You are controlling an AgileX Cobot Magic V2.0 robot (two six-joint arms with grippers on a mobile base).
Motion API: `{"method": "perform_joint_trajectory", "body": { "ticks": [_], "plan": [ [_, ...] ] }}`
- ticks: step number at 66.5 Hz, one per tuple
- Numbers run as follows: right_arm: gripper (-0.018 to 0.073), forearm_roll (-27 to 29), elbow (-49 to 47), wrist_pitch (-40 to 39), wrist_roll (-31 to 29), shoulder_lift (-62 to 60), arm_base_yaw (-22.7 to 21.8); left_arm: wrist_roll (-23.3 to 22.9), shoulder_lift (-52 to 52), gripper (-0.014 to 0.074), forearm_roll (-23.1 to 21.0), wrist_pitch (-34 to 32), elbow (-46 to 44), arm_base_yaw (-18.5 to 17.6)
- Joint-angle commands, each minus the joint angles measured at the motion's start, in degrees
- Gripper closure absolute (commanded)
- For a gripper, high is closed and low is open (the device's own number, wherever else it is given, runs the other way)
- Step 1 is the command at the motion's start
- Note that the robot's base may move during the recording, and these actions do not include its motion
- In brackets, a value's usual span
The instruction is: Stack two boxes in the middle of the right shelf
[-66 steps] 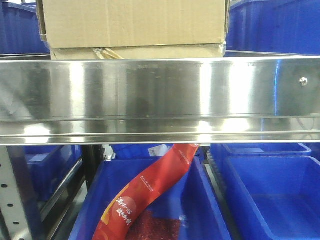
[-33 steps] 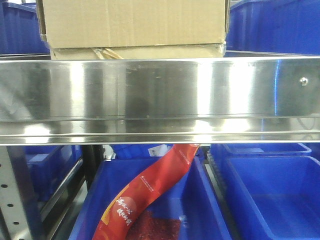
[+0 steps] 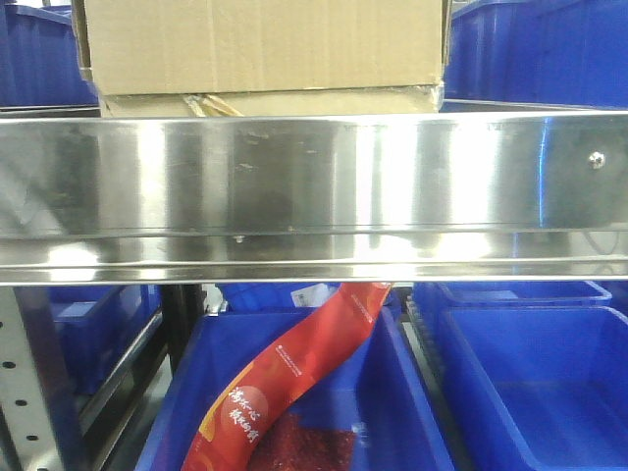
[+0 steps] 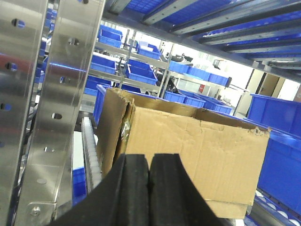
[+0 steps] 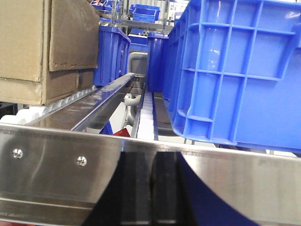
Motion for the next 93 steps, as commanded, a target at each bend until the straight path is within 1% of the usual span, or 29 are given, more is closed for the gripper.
{"method": "perform_joint_trajectory", "body": {
  "ticks": [1, 5, 8, 11, 12, 14, 19, 22, 25, 30, 34, 42, 46, 49, 66, 69, 71, 74, 77, 82, 93],
  "plan": [
    [0.0725, 0.32, 0.11, -0.74, -0.53, -0.2, -0.38, -0.27, -1.27, 0.0708, -0.14, -1.64, 1.48, 0.4],
    [0.0725, 0.32, 0.11, -0.74, -0.53, -0.2, -0.38, 0.08, -2.44, 0.0708, -1.85, -1.76, 3.74, 1.66],
    [0.0725, 0.32, 0.11, -0.74, -0.53, -0.2, -0.38, 2.59, -3.79, 0.0708, -3.88, -1.88, 5.75, 3.1],
    [0.0725, 0.32, 0.11, -0.74, -0.53, -0.2, -0.38, 6.9, -5.18, 0.0708, -7.28, -1.88, 8.49, 5.07],
    [0.0725, 0.32, 0.11, -0.74, -0.53, -0.2, -0.38, 9.55, -5.66, 0.0708, -8.28, -1.88, 9.35, 5.67],
    [0.0725, 0.32, 0.11, -0.74, -0.53, -0.2, -0.38, 13.42, -6.96, 0.0708, -9.96, -2.18, 11.12, 6.86],
    [0.0725, 0.32, 0.11, -0.74, -0.53, -0.2, -0.38, 23.09, -9.91, 0.0708, -12.18, -3.91, 15.99, 9.71],
    [0.0725, 0.32, 0.11, -0.74, -0.53, -0.2, -0.38, 25.15, -12.12, 0.0708, -12.61, -4.63, 18.4, 10.92],
    [0.0725, 0.32, 0.11, -0.74, -0.53, -0.2, -0.38, 25.98, -14.33, 0.0708, -12.61, -4.83, 20.92, 12.01],
    [0.0725, 0.32, 0.11, -0.74, -0.53, -0.2, -0.38, 26.35, -17.39, 0.0708, -12.97, -5.3, 24.21, 12.81],
    [0.0725, 0.32, 0.11, -0.74, -0.53, -0.2, -0.38, 26.46, -17.6, 0.0708, -12.97, -6.27, 27.01, 13.24],
    [0.0725, 0.32, 0.11, -0.74, -0.53, -0.2, -0.38, 26.46, -17.6, 0.0708, -12.97, -12.94, 31.3, 13.51],
    [0.0725, 0.32, 0.11, -0.74, -0.53, -0.2, -0.38, 26.46, -17.6, 0.0708, -12.97, -16.96, 31.39, 13.51],
    [0.0725, 0.32, 0.11, -0.74, -0.53, -0.2, -0.38, 26.46, -17.6, 0.0708, -12.97, -15.32, 31.39, 13.51],
    [0.0725, 0.32, 0.11, -0.74, -0.53, -0.2, -0.38, 26.36, -17.6, 0.0708, -12.97, -15.0, 31.39, 13.51],
    [0.0725, 0.32, 0.11, -0.74, -0.53, -0.2, -0.38, 26.35, -17.6, 0.0708, -14.0, -14.43, 31.39, 13.51],
    [0.0725, 0.32, 0.11, -0.74, -0.53, -0.2, -0.38, 25.71, -17.6, 0.0708, -14.86, -13.87, 31.39, 13.51],
    [0.0725, 0.32, 0.11, -0.74, -0.53, -0.2, -0.38, 23.3, -17.6, 0.0708, -15.31, -13.24, 31.39, 13.51],
    [0.0725, 0.32, 0.11, -0.74, -0.53, -0.2, -0.38, 23.18, -17.6, 0.0708, -14.77, -13.34, 31.39, 13.51],
    [0.0725, 0.32, 0.11, -0.74, -0.53, -0.2, -0.38, 23.18, -17.6, 0.0708, -12.66, -13.57, 31.39, 13.51],
    [0.0725, 0.32, 0.11, -0.74, -0.53, -0.2, -0.38, 23.18, -17.6, 0.0708, -12.66, -12.96, 31.39, 13.51]
  ]
}}
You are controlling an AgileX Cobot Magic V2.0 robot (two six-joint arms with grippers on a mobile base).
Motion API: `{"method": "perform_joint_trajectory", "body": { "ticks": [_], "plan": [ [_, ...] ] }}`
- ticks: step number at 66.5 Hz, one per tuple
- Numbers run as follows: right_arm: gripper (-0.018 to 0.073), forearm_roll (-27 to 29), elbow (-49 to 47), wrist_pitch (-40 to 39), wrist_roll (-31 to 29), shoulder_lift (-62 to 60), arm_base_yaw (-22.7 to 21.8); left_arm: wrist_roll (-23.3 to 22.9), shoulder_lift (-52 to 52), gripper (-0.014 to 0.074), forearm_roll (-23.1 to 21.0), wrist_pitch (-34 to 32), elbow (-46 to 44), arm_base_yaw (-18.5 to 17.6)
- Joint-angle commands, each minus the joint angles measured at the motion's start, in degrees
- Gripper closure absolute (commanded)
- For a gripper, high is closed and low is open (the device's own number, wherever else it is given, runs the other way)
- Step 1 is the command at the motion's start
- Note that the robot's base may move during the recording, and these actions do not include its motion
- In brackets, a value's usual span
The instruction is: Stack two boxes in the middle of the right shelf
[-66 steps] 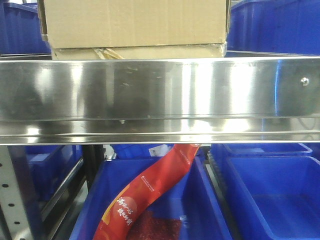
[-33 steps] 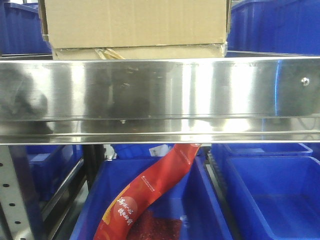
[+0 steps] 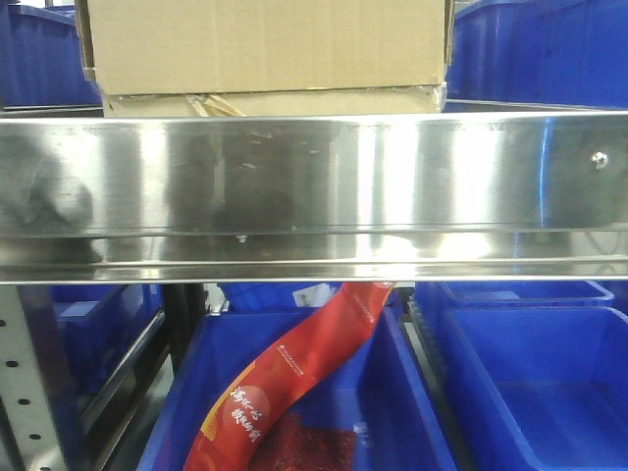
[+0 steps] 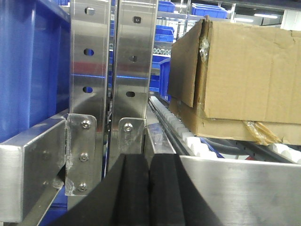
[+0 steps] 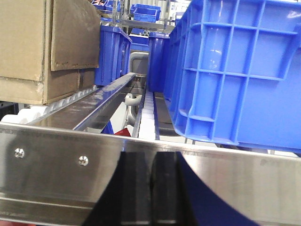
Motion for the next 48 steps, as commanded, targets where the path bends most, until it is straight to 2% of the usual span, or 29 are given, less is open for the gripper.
{"method": "perform_joint_trajectory", "body": {
  "ticks": [1, 48],
  "plan": [
    [0.0725, 0.32, -0.01, -0.74, -0.38, -0.2, -0.38, -0.42, -0.29, 0.0708, 0.34, -0.11, -0.14, 0.16],
    [0.0725, 0.32, -0.01, -0.74, -0.38, -0.2, -0.38, -0.42, -0.29, 0.0708, 0.34, -0.11, -0.14, 0.16]
  ]
}}
